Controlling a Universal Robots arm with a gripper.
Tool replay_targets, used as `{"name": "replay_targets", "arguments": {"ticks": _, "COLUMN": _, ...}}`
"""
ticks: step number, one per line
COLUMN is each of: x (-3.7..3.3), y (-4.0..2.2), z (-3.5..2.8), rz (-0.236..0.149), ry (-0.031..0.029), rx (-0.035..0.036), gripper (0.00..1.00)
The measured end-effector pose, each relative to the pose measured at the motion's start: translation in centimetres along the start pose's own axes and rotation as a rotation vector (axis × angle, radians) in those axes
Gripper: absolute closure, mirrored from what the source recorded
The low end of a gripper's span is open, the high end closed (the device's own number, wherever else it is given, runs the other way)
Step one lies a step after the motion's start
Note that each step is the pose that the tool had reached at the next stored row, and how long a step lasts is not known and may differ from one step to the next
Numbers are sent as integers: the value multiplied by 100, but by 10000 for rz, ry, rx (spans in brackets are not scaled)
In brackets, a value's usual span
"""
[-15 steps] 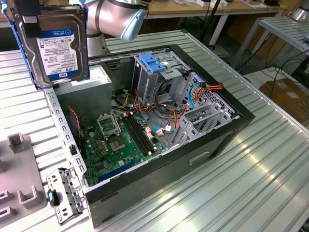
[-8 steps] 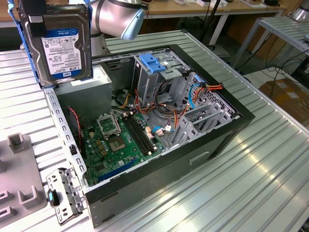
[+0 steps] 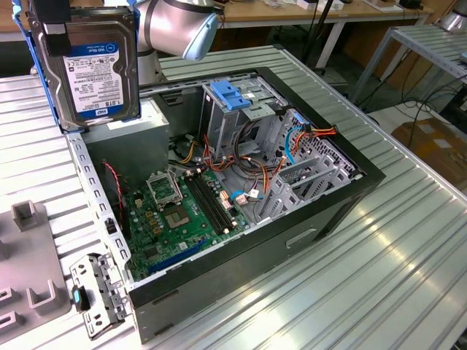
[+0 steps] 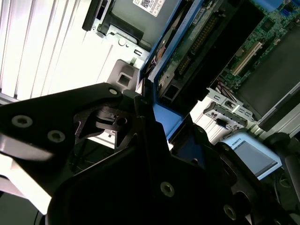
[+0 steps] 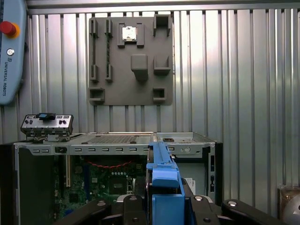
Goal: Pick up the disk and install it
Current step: 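Pick up the disk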
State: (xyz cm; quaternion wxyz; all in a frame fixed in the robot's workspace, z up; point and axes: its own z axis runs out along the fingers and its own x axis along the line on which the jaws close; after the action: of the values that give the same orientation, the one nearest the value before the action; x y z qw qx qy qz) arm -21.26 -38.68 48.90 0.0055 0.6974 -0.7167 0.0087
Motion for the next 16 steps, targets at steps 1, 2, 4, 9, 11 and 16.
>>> {"name": "replay_targets", "arguments": {"ticks": 1, "x": 0, "y": 0, "z": 0, "rz": 0, "ry": 1, "rx": 0, "gripper": 63}}
{"name": "replay_targets", "arguments": {"ticks": 2, "x": 0, "y": 0, "z": 0, "rz": 0, "ry": 0, "rx": 0, "gripper": 63}}
{"name": "replay_targets", "arguments": {"ticks": 4, "x": 0, "y": -9, "z": 0, "rz": -1, "ry": 0, "rx": -1, "gripper": 63}}
{"name": "replay_targets", "arguments": {"ticks": 9, "x": -3, "y": -166, "z": 1, "rz": 0, "ry": 0, "rx": 0, "gripper": 63}}
{"name": "replay_targets", "arguments": {"ticks": 11, "x": -3, "y": -228, "z": 1, "rz": 0, "ry": 0, "rx": 0, "gripper": 63}}
{"name": "replay_targets", "arguments": {"ticks": 16, "x": 1, "y": -422, "z": 2, "rz": -1, "ry": 0, "rx": 0, "gripper": 63}}
